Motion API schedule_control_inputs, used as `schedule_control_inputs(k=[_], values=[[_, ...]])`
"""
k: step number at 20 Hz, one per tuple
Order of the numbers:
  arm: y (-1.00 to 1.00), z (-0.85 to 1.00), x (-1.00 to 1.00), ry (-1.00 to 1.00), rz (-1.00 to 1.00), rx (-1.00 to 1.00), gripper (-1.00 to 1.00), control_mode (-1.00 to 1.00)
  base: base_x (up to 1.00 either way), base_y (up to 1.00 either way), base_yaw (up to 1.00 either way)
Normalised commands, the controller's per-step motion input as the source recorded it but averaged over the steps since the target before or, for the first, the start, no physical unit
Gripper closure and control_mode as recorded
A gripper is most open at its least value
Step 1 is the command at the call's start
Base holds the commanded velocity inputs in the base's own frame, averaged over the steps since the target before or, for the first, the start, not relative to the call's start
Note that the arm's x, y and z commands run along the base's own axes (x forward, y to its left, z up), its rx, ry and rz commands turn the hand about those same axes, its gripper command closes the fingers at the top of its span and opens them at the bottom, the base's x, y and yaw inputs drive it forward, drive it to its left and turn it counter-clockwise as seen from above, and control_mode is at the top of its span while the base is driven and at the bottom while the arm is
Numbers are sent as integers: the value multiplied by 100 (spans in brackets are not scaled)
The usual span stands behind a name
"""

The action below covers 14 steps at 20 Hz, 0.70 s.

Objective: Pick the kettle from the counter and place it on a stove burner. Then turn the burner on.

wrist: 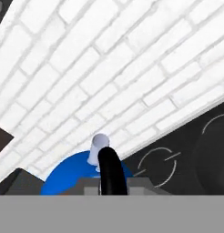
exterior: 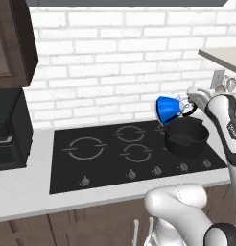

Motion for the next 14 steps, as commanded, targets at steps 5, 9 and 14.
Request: schedule_control_inputs(k=[5, 9, 14], values=[[100, 0, -2, 45, 0, -12, 100, -100, 0, 0, 0], [100, -7, 0, 46, 0, -19, 100, -100, 0, 0, 0], [100, -21, 8, 42, -1, -17, 100, -100, 0, 0, 0]])
